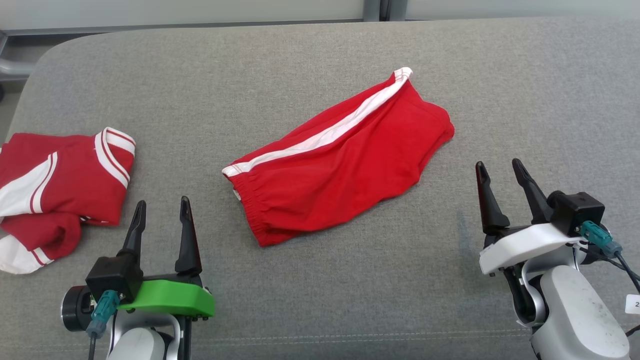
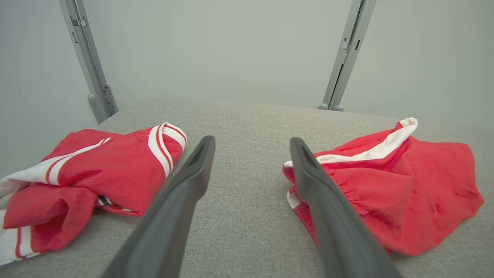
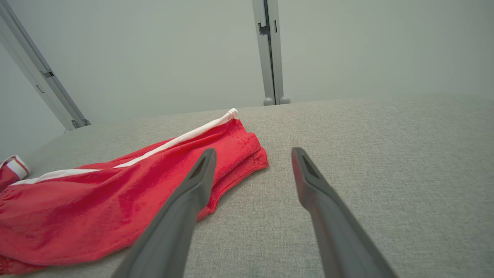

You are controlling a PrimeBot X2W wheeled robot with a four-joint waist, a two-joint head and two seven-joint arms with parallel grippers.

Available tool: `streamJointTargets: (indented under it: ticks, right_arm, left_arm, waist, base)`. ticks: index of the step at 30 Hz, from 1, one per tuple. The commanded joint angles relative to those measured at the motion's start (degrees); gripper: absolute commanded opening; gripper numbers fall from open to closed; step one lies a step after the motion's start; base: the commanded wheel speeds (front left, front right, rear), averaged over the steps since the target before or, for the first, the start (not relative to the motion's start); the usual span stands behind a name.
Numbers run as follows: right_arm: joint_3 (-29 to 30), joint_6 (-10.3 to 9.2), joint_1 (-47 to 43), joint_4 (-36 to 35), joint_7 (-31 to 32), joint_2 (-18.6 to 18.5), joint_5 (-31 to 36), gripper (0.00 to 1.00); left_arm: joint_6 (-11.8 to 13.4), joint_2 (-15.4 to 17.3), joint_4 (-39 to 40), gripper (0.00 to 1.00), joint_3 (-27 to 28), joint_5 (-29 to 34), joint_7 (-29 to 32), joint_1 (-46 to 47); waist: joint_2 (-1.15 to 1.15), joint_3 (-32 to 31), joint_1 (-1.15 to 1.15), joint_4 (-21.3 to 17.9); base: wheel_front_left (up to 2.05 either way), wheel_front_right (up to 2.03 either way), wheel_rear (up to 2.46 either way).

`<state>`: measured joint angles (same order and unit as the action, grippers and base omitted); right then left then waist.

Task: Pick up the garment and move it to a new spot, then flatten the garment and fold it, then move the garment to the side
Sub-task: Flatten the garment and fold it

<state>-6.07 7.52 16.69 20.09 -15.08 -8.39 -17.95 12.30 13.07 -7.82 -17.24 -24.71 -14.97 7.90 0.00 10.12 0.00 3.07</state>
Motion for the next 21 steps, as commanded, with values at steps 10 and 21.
streamJointTargets:
  ticks: [10,21]
  right_arm:
    - [-1.07,-0.06,3.46,5.49,1.15,-2.73,-1.68,1.00]
    - [-5.37,-0.06,18.33,17.77,5.89,-9.74,-4.96,1.00]
  left_arm:
    - [-1.20,-0.93,-1.31,1.00,-1.12,-0.14,0.14,1.92]
    - [-3.94,-3.88,-2.82,1.00,-5.93,0.80,1.32,7.73]
  waist:
    - [0.00,1.13,0.00,2.75]
    - [0.00,7.45,0.00,9.64]
  base:
    - [0.00,0.00,0.00]
    - [0.00,0.00,0.00]
